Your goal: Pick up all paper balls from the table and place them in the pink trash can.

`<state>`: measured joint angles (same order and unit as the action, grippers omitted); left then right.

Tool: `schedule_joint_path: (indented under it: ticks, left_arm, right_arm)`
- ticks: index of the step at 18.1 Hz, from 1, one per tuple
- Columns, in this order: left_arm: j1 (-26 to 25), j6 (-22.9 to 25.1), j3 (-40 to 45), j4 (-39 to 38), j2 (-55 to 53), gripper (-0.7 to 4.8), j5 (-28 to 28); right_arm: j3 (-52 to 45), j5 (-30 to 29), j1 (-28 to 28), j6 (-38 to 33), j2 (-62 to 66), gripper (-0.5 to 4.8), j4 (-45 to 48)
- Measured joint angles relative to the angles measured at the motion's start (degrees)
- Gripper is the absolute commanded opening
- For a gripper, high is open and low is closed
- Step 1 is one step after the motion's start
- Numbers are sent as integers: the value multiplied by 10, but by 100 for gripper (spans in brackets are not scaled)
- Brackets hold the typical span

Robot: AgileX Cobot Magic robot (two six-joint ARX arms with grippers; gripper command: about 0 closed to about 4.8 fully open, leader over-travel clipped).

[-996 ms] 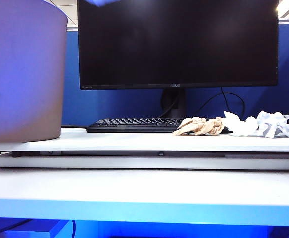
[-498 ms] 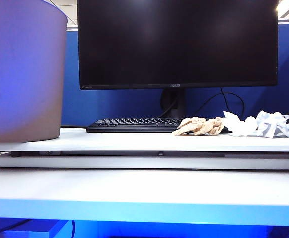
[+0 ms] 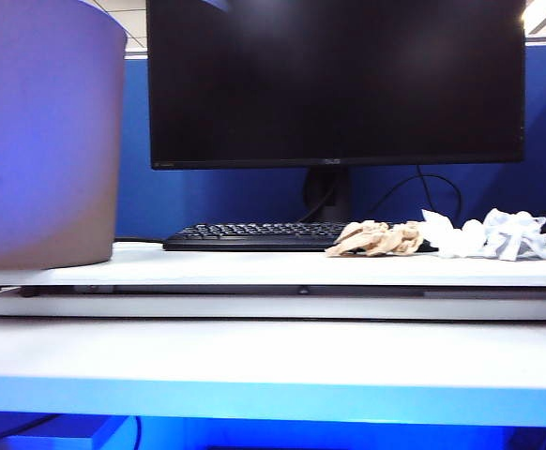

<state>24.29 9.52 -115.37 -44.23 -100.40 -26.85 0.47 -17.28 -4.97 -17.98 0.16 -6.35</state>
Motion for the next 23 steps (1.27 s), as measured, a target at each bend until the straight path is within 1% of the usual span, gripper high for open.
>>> schedule_joint_path:
  ticks: [1,3,5,7,8,9,11,14,16,17,18,19,23]
  left_arm:
    - [14,2,0,28,-43,479,-52]
    - [39,7,0,99,-124,479,-57]
    - [65,40,0,146,-191,479,-38]
    - [88,81,3,167,-248,479,-22]
    - [101,102,4,168,-264,479,11]
    - [106,109,4,180,-269,479,30]
    - [113,115,2,207,-276,479,35]
    - [111,115,1,232,-302,479,71]
    - [113,115,2,252,-317,479,79]
    - [115,115,2,261,-322,450,80]
    - [115,115,2,274,-323,401,80]
    - [116,115,2,285,-324,371,80]
    - [116,114,1,308,-341,371,79]
  right_arm:
    - [0,-6,0,0,0,-1,0]
    - [0,-8,0,0,0,-1,0]
    - [0,-8,0,0,0,-1,-3]
    - [0,-8,0,0,0,-1,-6]
    - [0,-8,0,0,0,-1,-6]
    - [0,-8,0,0,0,-1,-6]
    - [0,-8,0,0,0,-1,-6]
    - [0,-8,0,0,0,-1,-6]
    - [0,-8,0,0,0,-1,-6]
    - [0,-8,0,0,0,-1,-6]
    - [0,-8,0,0,0,-1,-6]
    - [0,-8,0,0,0,-1,-6]
    - [0,-8,0,0,0,-1,-6]
